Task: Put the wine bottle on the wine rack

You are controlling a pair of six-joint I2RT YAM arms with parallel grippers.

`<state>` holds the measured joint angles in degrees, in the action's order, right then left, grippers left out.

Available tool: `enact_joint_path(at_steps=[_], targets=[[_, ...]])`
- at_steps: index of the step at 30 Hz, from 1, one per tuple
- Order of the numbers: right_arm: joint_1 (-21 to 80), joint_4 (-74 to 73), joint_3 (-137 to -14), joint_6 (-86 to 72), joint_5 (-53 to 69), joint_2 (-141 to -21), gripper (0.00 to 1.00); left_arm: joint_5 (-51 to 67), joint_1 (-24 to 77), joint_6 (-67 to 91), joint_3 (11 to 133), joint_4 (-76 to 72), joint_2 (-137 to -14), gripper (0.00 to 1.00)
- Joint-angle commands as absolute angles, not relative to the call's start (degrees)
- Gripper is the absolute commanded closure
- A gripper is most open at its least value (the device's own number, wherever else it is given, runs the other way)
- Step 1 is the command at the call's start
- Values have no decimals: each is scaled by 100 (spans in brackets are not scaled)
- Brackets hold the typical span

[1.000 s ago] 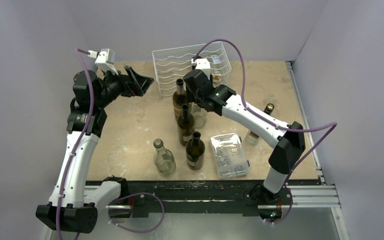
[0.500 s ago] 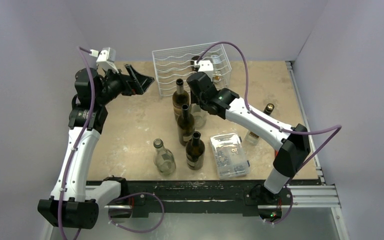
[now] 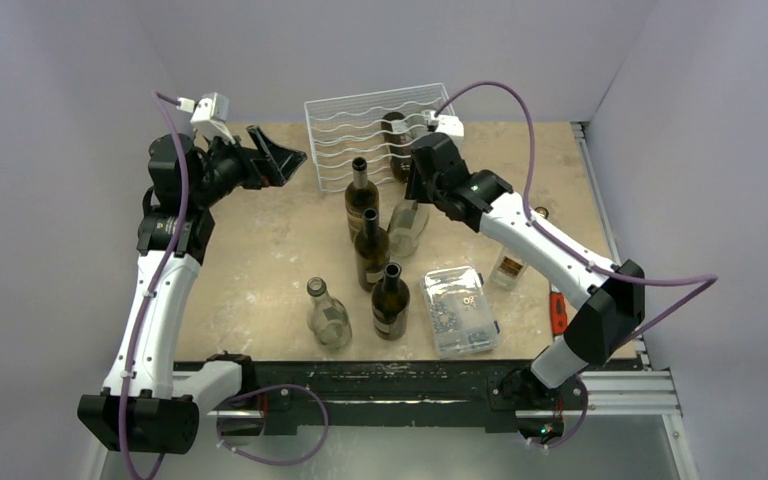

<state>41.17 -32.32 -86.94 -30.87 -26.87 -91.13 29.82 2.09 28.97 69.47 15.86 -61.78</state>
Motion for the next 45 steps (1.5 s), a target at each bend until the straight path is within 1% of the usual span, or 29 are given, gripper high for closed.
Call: enact_joint_path(at_steps=[1, 10, 15, 23, 28, 35, 40, 45], targets=[[3755, -2365, -8871, -3597, -2388, -8472, 100, 3064, 150, 2964, 6960, 1363, -6169, 6], [3610, -2768, -9494, -3579, -2707, -8541, 100, 3138, 148, 3022, 6920, 1302, -6236, 6], [3415, -2669, -9590, -3502, -2699, -8248, 100, 3264, 89, 3113, 6961, 1270, -6320, 5], [2668, -2703, -10029, -3629, -1839, -8106, 100, 3329, 74, 3174, 6944, 1241, -6363, 5], [2231, -2905, -10717, -3733, -1300, -8374, 100, 3444, 17, 3285, 6953, 1184, -6430, 5], [2022, -2916, -11646, -4297, -822, -9039, 100, 3360, 0, 3231, 6934, 1186, -6504, 5], [1941, -2638, -11887, -4950, -467, -9229, 100, 3317, 0, 3160, 6948, 1220, -6564, 4], [1853, -2095, -12028, -5597, -287, -9256, 100, 3457, -215, 3271, 6933, 1125, -6629, 4]])
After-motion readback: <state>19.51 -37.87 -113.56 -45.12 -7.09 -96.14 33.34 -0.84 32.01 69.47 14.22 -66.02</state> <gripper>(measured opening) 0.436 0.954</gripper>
